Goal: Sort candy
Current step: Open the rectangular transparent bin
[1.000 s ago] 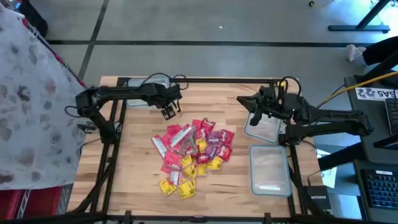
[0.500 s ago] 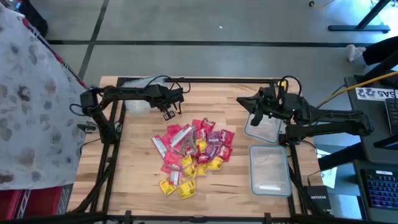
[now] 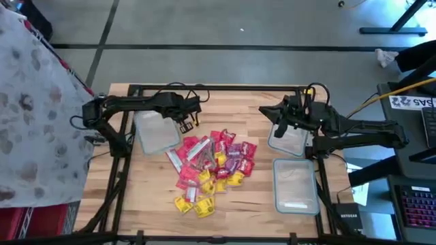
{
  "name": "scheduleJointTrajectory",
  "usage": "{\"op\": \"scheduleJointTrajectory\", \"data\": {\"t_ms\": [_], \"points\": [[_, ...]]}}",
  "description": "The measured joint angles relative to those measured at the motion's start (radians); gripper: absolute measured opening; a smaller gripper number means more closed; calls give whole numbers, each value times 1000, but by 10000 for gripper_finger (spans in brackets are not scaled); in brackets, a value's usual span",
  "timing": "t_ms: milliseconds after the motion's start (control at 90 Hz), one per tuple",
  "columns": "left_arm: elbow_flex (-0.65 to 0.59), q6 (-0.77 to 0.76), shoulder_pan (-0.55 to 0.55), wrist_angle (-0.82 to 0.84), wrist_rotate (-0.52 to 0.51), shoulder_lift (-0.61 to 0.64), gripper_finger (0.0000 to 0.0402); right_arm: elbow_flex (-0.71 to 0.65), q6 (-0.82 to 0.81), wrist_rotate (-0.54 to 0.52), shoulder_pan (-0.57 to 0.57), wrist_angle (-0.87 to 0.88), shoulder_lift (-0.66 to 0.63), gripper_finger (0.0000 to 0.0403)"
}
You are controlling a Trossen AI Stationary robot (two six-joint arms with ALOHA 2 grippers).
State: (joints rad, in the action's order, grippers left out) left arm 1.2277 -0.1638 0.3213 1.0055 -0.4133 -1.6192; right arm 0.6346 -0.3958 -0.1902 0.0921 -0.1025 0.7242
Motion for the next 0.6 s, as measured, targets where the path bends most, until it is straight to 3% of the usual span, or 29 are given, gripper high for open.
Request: {"op": "scheduleJointTrajectory", "data": {"t_ms": [167, 300, 444, 600], "points": [[29, 7, 1, 50, 91, 1, 1, 0, 0, 0, 0, 0, 0, 1], [36, -9, -18, 81, 339, 18, 8, 0, 0, 0, 0, 0, 0, 1], [36, -48, -81, 85, 605, 29, 53, 0, 0, 0, 0, 0, 0, 1], [36, -136, -171, 111, 636, 29, 122, 0, 0, 0, 0, 0, 0, 1]]}}
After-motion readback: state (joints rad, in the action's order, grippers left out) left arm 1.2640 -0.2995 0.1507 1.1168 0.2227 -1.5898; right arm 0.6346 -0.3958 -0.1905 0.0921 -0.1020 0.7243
